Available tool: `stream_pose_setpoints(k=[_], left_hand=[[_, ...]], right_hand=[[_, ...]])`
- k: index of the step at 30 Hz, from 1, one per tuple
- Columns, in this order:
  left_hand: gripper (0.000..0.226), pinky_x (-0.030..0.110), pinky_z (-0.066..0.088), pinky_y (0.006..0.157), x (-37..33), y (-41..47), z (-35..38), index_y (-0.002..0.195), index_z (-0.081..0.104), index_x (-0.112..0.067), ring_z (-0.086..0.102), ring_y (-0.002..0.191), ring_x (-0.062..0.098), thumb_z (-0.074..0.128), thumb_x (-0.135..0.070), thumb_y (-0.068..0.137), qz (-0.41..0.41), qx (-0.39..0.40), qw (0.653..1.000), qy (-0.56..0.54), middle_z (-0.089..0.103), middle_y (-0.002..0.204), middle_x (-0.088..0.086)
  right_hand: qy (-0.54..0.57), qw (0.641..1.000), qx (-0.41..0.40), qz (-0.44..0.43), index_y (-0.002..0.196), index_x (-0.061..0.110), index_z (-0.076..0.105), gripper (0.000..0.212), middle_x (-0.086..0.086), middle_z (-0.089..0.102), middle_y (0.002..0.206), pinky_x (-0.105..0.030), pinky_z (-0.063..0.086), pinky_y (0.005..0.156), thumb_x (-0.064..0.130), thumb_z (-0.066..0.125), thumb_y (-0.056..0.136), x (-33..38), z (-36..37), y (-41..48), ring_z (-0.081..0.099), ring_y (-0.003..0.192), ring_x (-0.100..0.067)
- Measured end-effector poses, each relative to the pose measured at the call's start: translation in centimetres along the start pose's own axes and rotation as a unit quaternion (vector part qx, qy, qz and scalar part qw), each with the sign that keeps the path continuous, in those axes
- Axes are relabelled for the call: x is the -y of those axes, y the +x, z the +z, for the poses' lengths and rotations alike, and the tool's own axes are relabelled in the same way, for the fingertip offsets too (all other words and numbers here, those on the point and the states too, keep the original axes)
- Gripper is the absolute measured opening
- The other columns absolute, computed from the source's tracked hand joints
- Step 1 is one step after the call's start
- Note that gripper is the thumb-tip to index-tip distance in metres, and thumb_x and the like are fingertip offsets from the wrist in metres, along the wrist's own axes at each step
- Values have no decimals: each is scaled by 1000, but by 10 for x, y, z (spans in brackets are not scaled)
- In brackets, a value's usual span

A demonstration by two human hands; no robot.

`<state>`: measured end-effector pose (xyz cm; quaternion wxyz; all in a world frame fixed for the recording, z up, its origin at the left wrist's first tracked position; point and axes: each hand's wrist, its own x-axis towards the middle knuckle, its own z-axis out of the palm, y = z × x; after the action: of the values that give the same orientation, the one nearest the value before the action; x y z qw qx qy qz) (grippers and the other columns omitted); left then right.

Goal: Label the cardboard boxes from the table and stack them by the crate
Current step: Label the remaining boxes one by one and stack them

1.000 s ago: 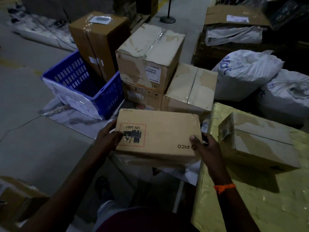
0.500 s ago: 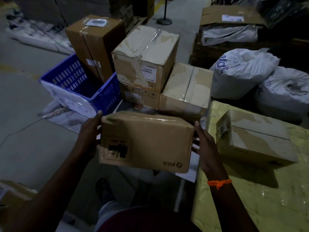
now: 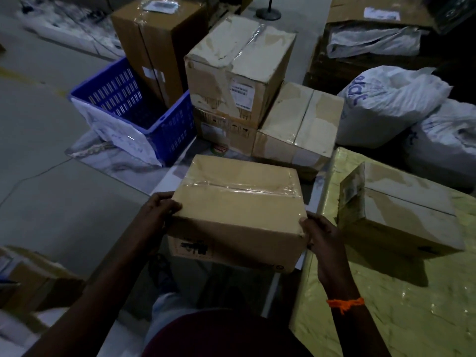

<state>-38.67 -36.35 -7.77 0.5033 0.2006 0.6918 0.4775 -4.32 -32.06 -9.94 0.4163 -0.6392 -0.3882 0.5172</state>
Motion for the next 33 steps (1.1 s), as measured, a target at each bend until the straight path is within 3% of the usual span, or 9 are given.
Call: stream_pose_setpoints(k=[4, 11, 14, 18, 21, 23, 25, 28, 33], left_hand=[[17, 33, 49, 63, 32, -6, 5, 98, 62, -11, 63, 87, 27, 62, 4, 91, 5, 0, 1000, 14, 67, 94, 10], [33, 24, 44, 45, 50, 10, 9, 120, 65, -6, 66, 70, 23, 72, -23, 93, 28, 41, 984, 170, 71, 107, 20], [43, 27, 49, 53, 36, 16, 17, 132, 59, -11, 66, 76, 19, 72, -24, 93, 60, 38, 977, 199, 68, 119, 12], [49, 44, 56, 88, 9, 21, 37, 142, 52, -19, 63, 107, 22, 68, -22, 96, 87, 56, 977, 186, 60, 126, 3], [29, 33, 53, 78, -6, 27, 50, 125, 61, -20, 64, 99, 13, 65, -16, 97, 78, 65, 984, 145, 65, 120, 2], [24, 43, 57, 88, -10, 31, 50, 118, 65, -20, 66, 105, 23, 67, -16, 94, 53, 63, 987, 134, 68, 118, 6], [37, 54, 54, 97, -9, 33, 47, 127, 63, -19, 64, 112, 27, 69, -22, 91, 44, 62, 988, 136, 66, 126, 7], [51, 55, 52, 99, -13, 24, 46, 133, 59, -24, 60, 116, 25, 70, -42, 87, 60, 35, 992, 105, 62, 131, 3], [57, 53, 50, 102, -30, 8, 57, 127, 62, -29, 60, 120, 21, 59, -69, 87, 73, 23, 997, 18, 63, 129, 0]], right_hand=[[-43, 998, -43, 13, 99, 25, 74, 10, 1, 78, 93, -43, 60, 81, 17, 74, 93, -24, -10, -5, 74, 93, -25], [-120, 991, -52, 26, 103, 19, 69, 11, 2, 71, 98, -31, 52, 69, 22, 74, 94, -33, -13, 1, 68, 95, -19], [-153, 987, -42, 17, 112, 19, 70, 21, 0, 72, 108, -42, 57, 90, 25, 75, 93, -33, -12, 18, 67, 103, -22], [-159, 987, -12, -1, 137, 15, 63, 46, -3, 68, 126, -45, 56, 97, 26, 74, 94, -15, 4, 44, 65, 112, -22], [-149, 988, 16, -23, 133, 18, 65, 44, 0, 71, 120, -43, 55, 99, 29, 76, 92, -4, 18, 58, 67, 112, -22], [-143, 989, 9, -26, 132, 18, 66, 44, 0, 72, 118, -41, 54, 99, 32, 77, 92, 0, 22, 60, 67, 111, -21], [-136, 990, -10, -36, 132, 17, 65, 46, -2, 71, 122, -42, 53, 100, 34, 77, 91, 2, 21, 60, 66, 114, -22], [-108, 991, -45, -60, 126, 19, 64, 43, -1, 69, 123, -45, 53, 101, 37, 78, 90, 10, 13, 53, 63, 117, -21], [13, 995, -78, -58, 117, 34, 67, 66, 4, 73, 112, -52, 57, 94, 86, 63, 76, 30, -3, 36, 69, 107, -20]])
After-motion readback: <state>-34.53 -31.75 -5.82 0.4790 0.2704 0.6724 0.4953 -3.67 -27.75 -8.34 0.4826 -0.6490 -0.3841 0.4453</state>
